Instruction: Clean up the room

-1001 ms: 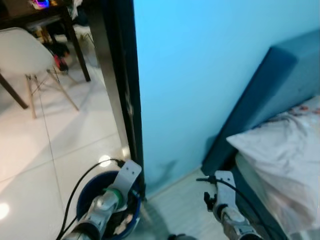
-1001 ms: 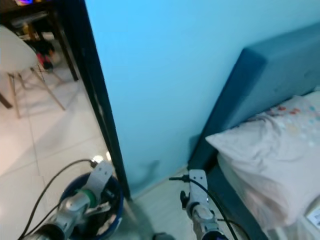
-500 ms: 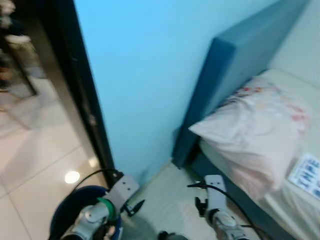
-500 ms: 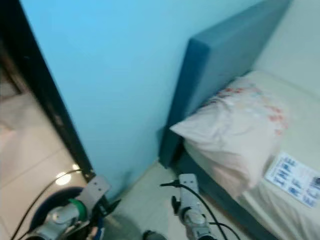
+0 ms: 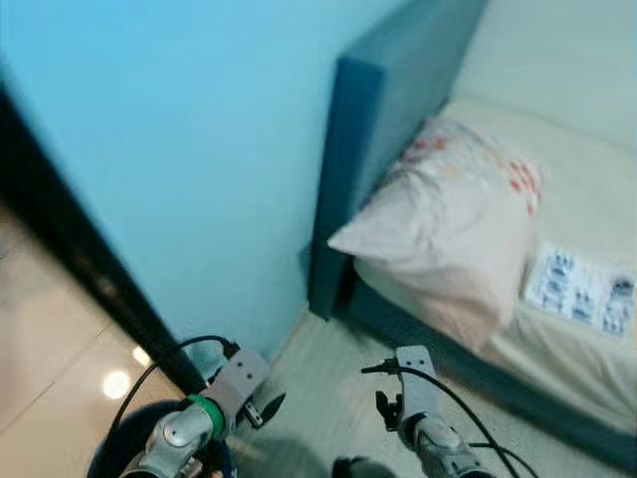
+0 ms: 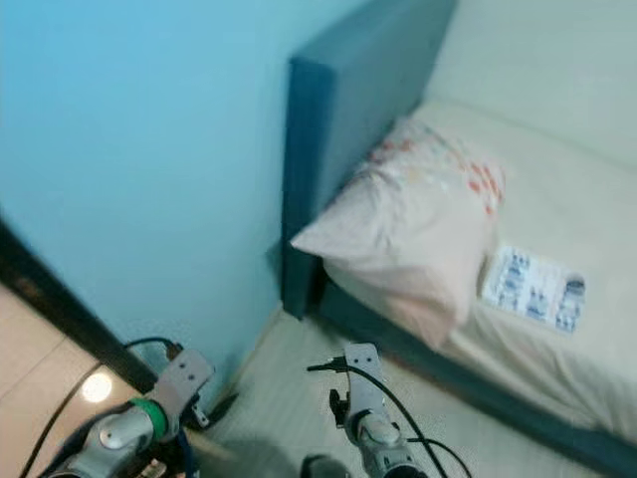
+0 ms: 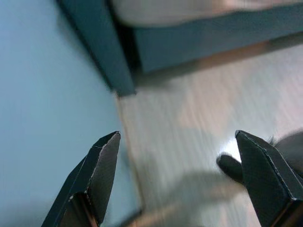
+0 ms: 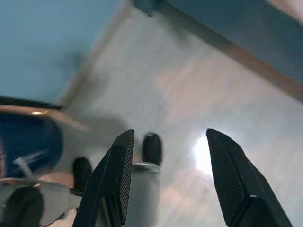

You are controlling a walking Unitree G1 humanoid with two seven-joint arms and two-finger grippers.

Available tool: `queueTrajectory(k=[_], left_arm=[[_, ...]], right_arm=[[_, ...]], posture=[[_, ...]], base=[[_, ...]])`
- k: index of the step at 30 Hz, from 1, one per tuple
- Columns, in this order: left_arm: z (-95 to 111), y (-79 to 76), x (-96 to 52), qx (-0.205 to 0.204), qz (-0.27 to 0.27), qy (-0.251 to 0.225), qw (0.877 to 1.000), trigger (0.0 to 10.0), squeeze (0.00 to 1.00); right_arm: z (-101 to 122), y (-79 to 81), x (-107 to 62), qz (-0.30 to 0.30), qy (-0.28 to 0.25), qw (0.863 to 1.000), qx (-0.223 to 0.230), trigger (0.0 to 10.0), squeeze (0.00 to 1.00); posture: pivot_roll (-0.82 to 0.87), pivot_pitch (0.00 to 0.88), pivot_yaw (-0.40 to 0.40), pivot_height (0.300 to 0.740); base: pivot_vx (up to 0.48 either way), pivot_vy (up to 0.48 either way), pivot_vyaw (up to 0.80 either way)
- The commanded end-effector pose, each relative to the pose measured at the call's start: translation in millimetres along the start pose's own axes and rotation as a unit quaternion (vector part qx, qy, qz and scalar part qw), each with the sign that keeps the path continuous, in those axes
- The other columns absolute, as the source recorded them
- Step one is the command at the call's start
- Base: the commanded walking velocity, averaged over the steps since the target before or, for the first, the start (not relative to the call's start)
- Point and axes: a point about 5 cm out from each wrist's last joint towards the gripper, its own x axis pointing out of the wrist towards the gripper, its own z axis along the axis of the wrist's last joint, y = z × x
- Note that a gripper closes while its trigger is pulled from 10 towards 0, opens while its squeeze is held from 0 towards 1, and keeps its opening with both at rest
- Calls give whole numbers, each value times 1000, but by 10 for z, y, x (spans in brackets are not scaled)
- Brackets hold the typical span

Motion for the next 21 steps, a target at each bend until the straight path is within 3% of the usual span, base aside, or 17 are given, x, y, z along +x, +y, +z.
queueTrajectory(k=[1, 4, 12, 21], left_arm=[[-44, -53, -14, -13, -4, 4, 1000, 10000, 0], [-33, -30, -6, -22, 6, 2, 1000, 10000, 0], [-7, 24, -1, -49, 28, -6, 998, 10000, 0], [30, 122, 25, -111, 77, -14, 991, 10000, 0]], right_arm=[[-39, 9, -7, 2, 8, 1000, -6, 10000, 0], [-40, 19, -7, 4, 8, 1000, -6, 10000, 0], [-52, 32, -10, 8, 9, 1000, -12, 10000, 0], [-40, 27, -9, 8, 6, 1000, -15, 10000, 0]], posture=[[119, 37, 33, 740], [121, 35, 31, 740], [120, 35, 28, 740], [119, 46, 18, 740]], base=[[0, 0, -800], [0, 0, -800], [0, 0, 0], [0, -66, 0]])
